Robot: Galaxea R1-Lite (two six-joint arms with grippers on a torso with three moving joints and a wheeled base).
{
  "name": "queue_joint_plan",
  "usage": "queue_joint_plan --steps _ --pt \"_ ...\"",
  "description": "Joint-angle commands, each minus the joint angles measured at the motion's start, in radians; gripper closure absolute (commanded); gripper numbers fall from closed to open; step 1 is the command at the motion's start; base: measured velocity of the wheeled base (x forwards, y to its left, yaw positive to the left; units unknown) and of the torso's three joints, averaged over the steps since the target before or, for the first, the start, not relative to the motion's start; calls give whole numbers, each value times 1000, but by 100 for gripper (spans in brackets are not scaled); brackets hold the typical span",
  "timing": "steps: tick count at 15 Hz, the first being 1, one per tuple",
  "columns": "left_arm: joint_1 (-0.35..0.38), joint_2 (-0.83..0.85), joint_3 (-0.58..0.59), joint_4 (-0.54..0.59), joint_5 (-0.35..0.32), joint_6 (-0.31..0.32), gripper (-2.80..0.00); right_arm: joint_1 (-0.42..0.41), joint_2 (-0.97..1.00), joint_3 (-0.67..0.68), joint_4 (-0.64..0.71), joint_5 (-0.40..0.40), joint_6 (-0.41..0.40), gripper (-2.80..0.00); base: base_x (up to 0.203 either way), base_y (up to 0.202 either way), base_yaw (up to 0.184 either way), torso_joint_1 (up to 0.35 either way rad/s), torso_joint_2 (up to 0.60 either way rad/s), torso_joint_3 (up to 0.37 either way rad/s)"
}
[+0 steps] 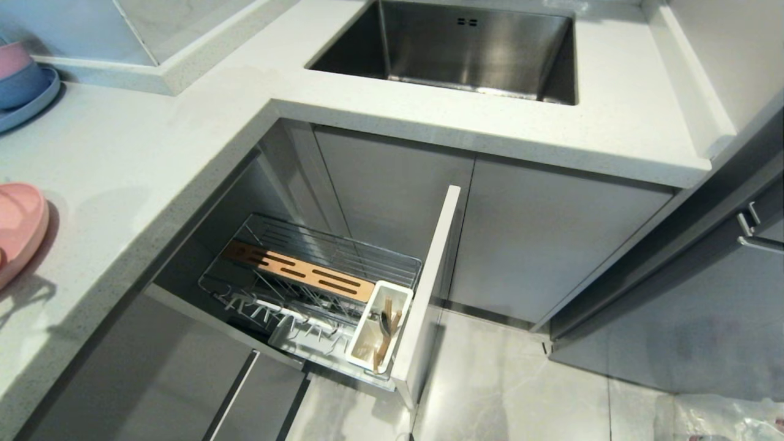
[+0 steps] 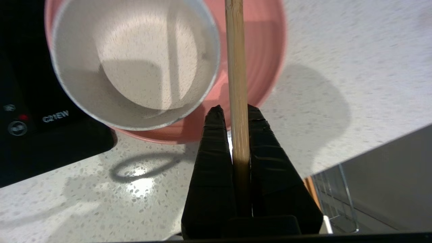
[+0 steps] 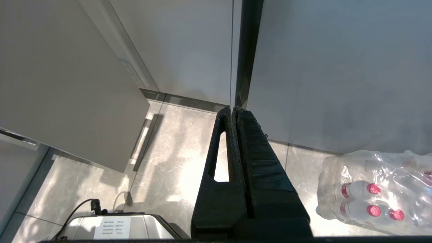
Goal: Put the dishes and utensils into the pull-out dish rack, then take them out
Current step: Take the chopsticks out of the cupboard
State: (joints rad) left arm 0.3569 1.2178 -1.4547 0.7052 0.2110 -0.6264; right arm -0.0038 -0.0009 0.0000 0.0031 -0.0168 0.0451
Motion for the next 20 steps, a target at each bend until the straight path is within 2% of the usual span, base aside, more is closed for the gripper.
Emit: queue_joint_plan --steps 1,3,7,14,17,20 --pt "5 25 78 -33 -6 -7 0 -1 1 2 0 0 1 0 0 0 0 0 0 0" --pt "11 40 111 -64 -106 -14 0 1 1 2 0 0 -1 0 0 0 0 0 0 0" --pt "46 66 113 -68 -207 -14 0 -1 1 2 0 0 0 0 0 0 0 0 0 0" --pt "79 126 97 -113 -223 -9 0 -1 1 2 0 0 -1 0 0 0 0 0 0 0" --pt "136 145 89 -128 -293 -4 0 -1 1 2 0 0 1 0 0 0 0 0 0 0" --pt "149 164 85 -137 -297 -4 0 0 1 2 0 0 1 0 0 0 0 0 0 0"
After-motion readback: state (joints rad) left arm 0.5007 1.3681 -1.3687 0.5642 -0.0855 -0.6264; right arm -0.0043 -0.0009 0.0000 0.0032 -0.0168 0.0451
